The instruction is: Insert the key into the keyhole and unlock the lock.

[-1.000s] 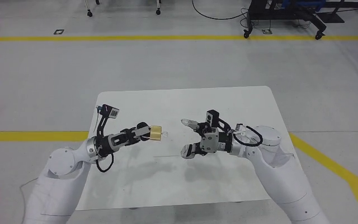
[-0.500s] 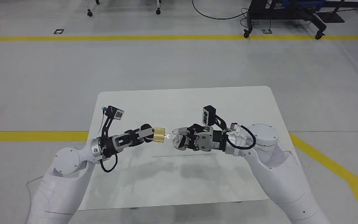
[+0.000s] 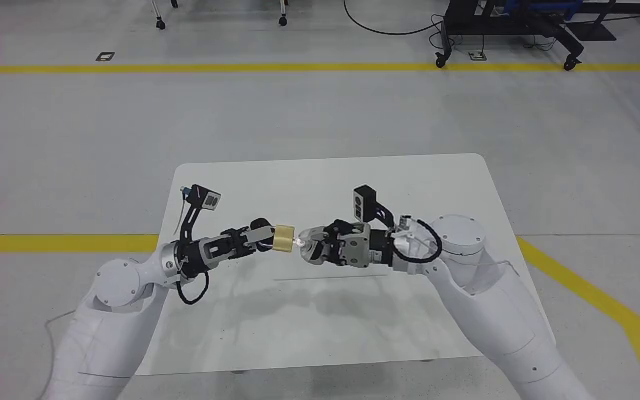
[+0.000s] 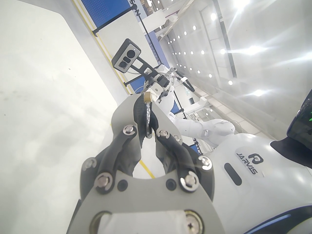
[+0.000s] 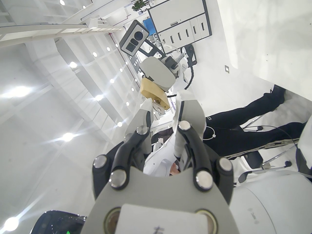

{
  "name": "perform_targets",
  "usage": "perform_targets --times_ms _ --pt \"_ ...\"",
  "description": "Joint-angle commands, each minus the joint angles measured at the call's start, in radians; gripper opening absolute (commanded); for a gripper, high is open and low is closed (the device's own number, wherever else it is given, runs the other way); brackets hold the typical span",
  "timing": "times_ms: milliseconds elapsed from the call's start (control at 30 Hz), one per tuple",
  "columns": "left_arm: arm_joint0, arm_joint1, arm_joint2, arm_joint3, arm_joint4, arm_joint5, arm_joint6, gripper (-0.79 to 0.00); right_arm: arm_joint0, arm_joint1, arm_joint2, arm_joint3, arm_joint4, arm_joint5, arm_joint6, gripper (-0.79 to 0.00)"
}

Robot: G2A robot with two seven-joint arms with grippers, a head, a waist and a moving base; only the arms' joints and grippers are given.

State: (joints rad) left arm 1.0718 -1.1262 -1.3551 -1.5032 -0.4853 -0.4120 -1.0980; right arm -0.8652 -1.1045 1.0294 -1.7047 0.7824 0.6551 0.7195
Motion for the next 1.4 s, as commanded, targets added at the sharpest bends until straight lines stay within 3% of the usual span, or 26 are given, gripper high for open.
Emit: perform_targets --times_ms 0,300,633,1067,1300,1333,1367 --pt "-0.002 0.001 -0.002 0.000 0.006 0.000 0.001 -0.785 0.006 -0.002 -0.005 0.005 0.008 -0.001 0.002 -0.785" --pt "-0.011 0.007 -0.005 -0.004 0.046 -0.017 0.004 -0.785 0.019 -0.014 -0.026 0.047 0.077 0.033 -0.003 -0.785" --pt "0.007 0.015 -0.007 -0.050 0.186 -0.139 0.051 -0.785 0.016 -0.037 -0.019 0.164 0.395 0.133 0.054 -0.785" --pt "0.039 0.033 -0.053 -0.084 0.257 -0.232 0.077 -0.785 0.013 -0.038 0.012 0.198 0.477 0.194 0.020 -0.785" --pt "0.053 0.044 -0.084 -0.087 0.249 -0.229 0.082 -0.785 -0.002 -0.033 0.033 0.187 0.473 0.188 0.014 -0.785" --pt "0.054 0.045 -0.086 -0.089 0.255 -0.226 0.082 -0.785 -0.004 -0.031 0.041 0.183 0.470 0.183 0.010 -0.668" --pt "0.055 0.046 -0.087 -0.091 0.262 -0.220 0.082 -0.785 -0.007 -0.029 0.050 0.174 0.464 0.178 0.006 -0.037"
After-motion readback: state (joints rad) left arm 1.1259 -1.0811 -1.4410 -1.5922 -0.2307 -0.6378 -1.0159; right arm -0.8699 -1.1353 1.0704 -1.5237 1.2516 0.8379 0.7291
